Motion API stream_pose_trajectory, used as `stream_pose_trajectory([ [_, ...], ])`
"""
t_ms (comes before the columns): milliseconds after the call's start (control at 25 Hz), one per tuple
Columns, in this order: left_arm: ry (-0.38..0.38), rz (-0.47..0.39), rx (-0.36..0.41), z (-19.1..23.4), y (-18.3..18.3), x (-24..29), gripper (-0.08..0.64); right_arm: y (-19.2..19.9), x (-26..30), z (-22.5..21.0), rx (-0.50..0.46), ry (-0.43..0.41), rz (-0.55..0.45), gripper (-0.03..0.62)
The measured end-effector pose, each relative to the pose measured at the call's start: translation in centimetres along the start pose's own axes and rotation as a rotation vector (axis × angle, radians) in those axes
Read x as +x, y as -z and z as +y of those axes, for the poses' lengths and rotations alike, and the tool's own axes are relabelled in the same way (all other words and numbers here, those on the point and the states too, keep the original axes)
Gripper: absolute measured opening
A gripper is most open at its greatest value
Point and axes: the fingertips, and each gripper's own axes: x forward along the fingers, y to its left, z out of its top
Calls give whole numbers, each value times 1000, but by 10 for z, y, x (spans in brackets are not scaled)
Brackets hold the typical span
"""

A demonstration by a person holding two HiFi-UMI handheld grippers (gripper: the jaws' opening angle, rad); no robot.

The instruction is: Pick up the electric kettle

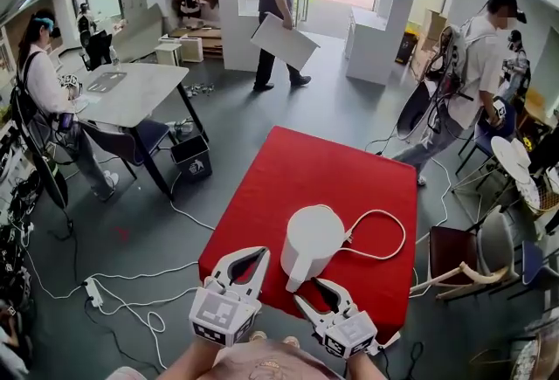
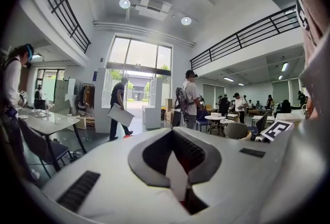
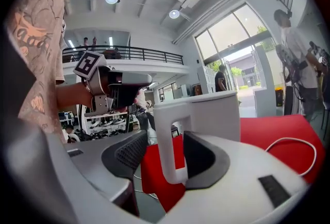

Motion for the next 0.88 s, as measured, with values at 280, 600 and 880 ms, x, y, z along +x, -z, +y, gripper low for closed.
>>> stream_pose_trajectory([
  [280,-29,13,-3,18,4,2,-3,3,33,0,-15,-55,29,229],
  [600,-73,18,-10,43,5,1,-3,11,78,19,-58,-135,54,220],
  [880,-98,20,-13,57,11,1,-3,17,86,24,-77,-168,63,216],
])
